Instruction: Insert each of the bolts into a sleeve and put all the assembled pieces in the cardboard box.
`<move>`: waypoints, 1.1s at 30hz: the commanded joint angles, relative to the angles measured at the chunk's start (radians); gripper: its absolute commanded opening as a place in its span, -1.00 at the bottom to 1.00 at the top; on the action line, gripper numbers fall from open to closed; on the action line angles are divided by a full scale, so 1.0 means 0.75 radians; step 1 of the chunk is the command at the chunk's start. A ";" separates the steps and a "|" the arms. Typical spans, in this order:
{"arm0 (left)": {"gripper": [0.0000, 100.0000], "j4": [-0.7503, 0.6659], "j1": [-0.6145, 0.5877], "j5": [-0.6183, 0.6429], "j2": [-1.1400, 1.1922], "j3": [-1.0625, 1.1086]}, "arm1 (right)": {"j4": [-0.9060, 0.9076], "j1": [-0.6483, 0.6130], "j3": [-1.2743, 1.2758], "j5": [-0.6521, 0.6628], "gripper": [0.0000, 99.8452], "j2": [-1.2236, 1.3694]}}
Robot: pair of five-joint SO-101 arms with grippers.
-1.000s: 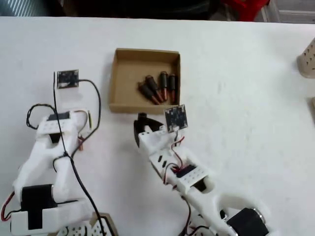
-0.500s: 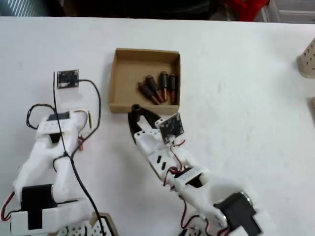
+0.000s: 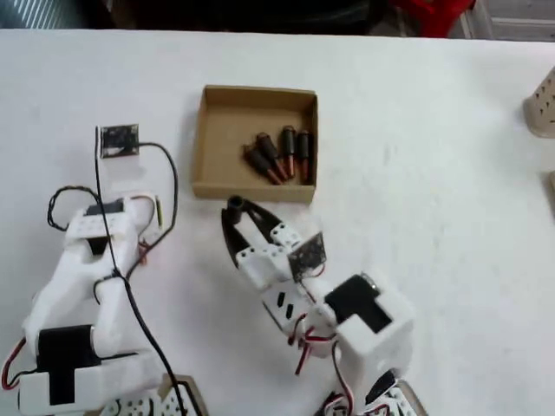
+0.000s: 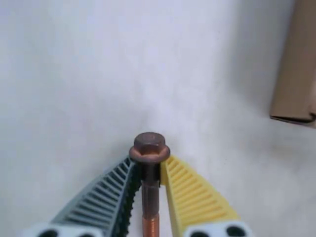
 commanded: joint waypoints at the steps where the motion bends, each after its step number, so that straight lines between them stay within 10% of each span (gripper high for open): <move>1: -0.95 -0.057 -0.013 -0.010 -0.064 -0.008 | -0.122 -0.011 -0.033 0.018 -0.97 0.075; 33: -0.96 -0.090 0.118 -0.010 -0.443 0.045 | -0.118 -0.046 -0.135 0.020 -0.97 0.289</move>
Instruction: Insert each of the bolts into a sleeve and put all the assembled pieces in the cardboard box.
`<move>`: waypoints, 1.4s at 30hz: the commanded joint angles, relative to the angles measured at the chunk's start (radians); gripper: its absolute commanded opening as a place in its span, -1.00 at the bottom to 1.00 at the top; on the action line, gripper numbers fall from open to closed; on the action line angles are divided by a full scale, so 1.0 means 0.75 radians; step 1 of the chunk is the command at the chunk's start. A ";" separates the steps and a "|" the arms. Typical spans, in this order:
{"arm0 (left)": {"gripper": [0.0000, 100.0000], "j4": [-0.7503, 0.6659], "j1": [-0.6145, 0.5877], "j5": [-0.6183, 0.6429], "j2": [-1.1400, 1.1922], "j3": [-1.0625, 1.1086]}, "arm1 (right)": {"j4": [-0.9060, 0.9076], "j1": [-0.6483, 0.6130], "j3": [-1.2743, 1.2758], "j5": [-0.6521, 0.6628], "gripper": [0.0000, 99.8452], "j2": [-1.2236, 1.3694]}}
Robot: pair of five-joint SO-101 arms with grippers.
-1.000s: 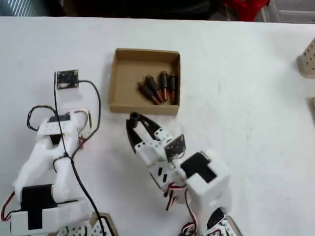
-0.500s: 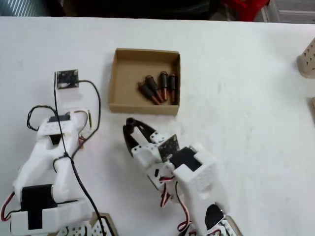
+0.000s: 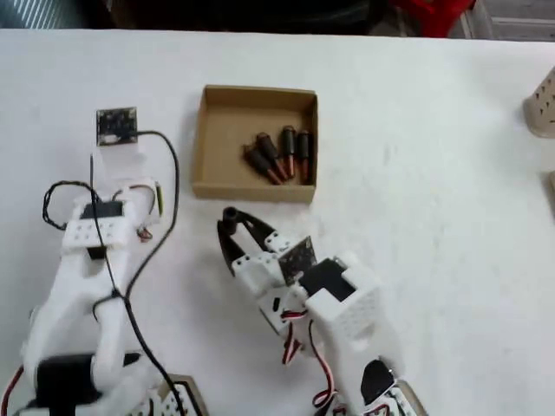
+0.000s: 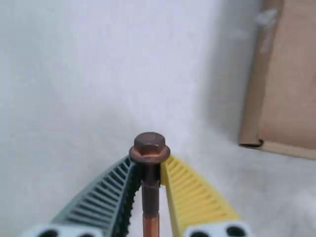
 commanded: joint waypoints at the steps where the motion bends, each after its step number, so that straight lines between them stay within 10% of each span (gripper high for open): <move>1: -0.96 -0.133 0.089 -0.012 -0.275 0.094 | -0.028 -0.011 -0.016 0.016 -0.97 -0.005; 21: -0.96 -0.790 0.289 0.002 -0.410 0.309 | -0.028 -0.011 -0.014 0.016 -0.97 -0.003; 30: -0.95 -1.418 0.357 0.088 -0.412 0.661 | -0.028 -0.011 -0.016 0.016 -0.97 -0.003; 42: -0.96 -1.299 0.382 0.094 -0.494 0.673 | -0.026 -0.011 -0.016 0.016 -0.97 -0.003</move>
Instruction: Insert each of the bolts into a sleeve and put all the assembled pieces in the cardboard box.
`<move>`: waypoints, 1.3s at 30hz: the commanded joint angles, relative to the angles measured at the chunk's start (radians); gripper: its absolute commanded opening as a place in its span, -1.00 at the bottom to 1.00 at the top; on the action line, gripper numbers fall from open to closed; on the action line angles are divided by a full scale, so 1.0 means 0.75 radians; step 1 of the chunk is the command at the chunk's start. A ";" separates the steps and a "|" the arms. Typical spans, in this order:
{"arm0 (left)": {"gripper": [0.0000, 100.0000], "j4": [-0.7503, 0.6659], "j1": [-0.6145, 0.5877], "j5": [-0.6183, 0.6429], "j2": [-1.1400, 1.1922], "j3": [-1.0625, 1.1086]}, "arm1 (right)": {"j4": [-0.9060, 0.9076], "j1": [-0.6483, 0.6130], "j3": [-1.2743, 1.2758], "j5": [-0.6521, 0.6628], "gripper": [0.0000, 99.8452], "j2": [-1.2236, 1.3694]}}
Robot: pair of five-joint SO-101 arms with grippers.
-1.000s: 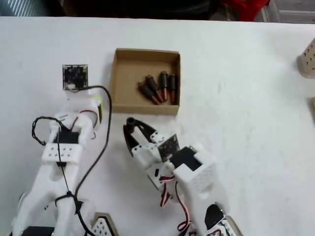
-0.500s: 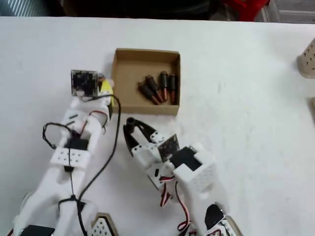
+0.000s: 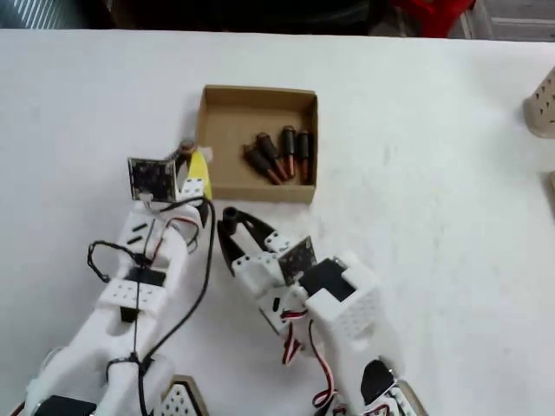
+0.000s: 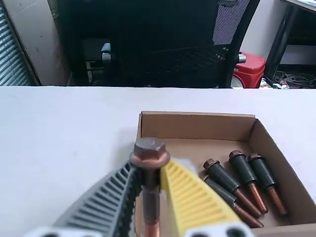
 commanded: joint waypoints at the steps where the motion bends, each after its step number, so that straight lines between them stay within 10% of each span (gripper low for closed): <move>1: -0.96 0.106 0.021 0.016 -0.185 -0.029 | -0.026 -0.011 -0.016 0.016 -0.97 -0.003; 19: -0.95 0.884 0.216 0.166 -0.985 -0.027 | -0.026 -0.011 -0.016 0.016 -0.97 -0.003; 39: -0.96 0.561 0.308 0.194 -0.991 0.227 | -0.026 -0.019 -0.014 0.016 -0.97 -0.003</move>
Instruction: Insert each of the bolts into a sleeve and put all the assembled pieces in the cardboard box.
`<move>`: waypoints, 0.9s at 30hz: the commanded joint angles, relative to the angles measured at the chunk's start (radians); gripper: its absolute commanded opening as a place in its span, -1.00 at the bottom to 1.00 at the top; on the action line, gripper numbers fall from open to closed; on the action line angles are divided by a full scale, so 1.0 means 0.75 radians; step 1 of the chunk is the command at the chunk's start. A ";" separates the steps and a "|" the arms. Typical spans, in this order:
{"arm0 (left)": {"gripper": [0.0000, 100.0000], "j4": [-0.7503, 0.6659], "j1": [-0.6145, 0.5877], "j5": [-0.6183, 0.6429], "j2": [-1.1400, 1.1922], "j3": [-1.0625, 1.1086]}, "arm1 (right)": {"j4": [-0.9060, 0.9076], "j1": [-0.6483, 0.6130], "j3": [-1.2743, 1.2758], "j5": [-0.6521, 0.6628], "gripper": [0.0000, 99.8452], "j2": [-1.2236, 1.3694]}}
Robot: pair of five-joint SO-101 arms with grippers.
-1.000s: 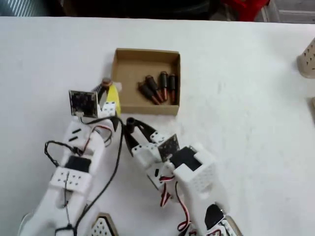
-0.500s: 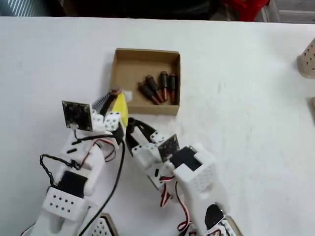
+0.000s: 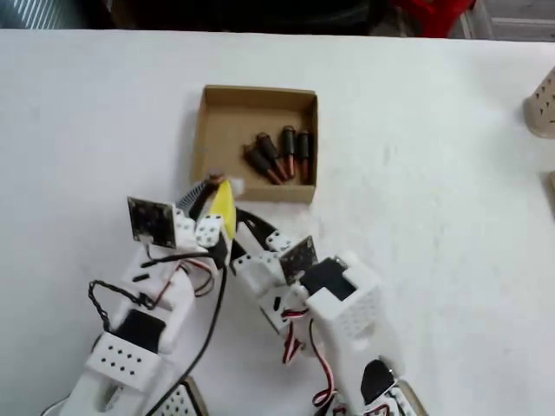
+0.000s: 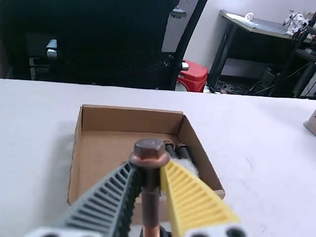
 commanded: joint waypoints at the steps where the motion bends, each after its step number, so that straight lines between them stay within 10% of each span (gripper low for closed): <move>1: -0.96 -0.061 0.044 0.006 -0.036 -0.065 | -0.026 -0.026 -0.014 0.016 -0.97 -0.003; 27: -0.96 -0.129 0.058 -0.164 -0.028 -0.029 | -0.028 -0.042 0.008 0.016 -0.97 -0.005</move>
